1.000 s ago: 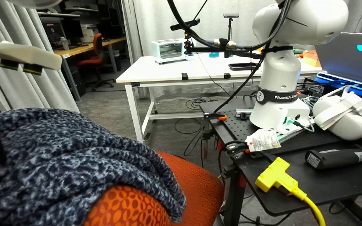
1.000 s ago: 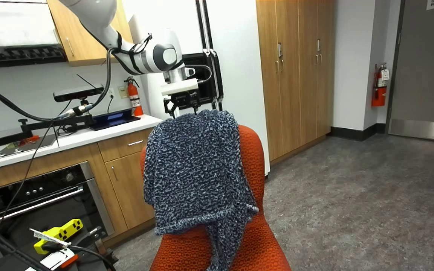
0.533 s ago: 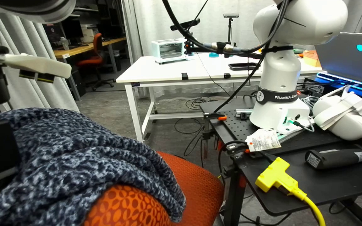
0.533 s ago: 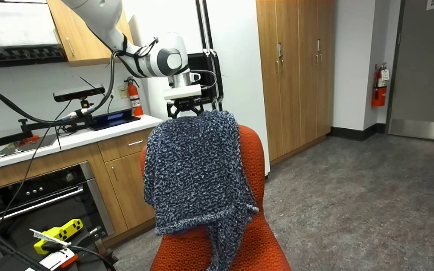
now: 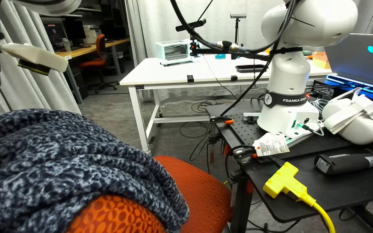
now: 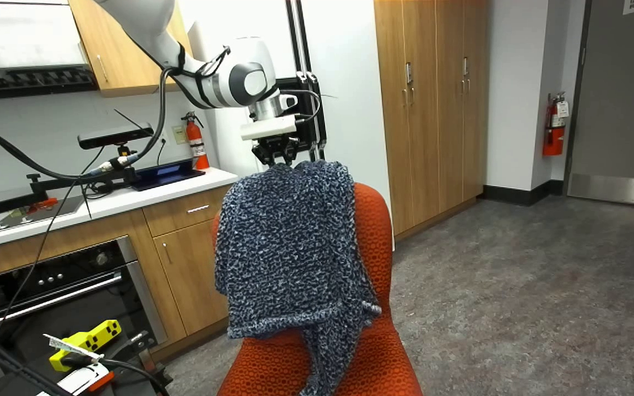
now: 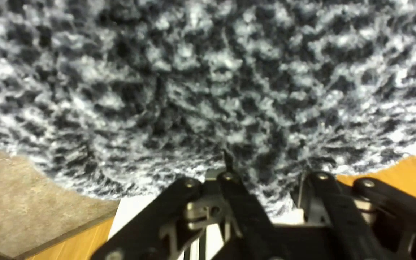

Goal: Remove the fleece from the backrest of the chair

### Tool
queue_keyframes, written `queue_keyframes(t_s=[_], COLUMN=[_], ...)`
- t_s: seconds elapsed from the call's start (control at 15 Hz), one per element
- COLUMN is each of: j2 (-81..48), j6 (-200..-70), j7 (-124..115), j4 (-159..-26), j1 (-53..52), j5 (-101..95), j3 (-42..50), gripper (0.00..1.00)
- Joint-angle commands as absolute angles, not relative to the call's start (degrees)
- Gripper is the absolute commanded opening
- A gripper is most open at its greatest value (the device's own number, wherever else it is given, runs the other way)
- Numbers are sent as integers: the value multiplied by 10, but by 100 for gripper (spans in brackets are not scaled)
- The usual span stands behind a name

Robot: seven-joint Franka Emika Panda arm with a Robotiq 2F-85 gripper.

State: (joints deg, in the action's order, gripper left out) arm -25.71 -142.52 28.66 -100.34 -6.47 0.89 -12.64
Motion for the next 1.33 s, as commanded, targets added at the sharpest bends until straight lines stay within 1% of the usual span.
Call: queue_keyframes(t_s=[0.0,0.07,0.4,0.73,1.0,1.27], j2=[-218,-207,-120,22,151,258], j6=[-1466,-1471,-1496,-1490,-1475,-1475], j7=[266,259,220,129,48,-5], j4=[-1038,-1041,-1070,-1136,-1221,-1329], j1=[-59,-62,-78,-93,-77,-64], j5=[6,-2,-56,-183,-256,-222], j3=[-128,-125,-111,-92,-103,-100], gripper=[4,0,1,1,1,1])
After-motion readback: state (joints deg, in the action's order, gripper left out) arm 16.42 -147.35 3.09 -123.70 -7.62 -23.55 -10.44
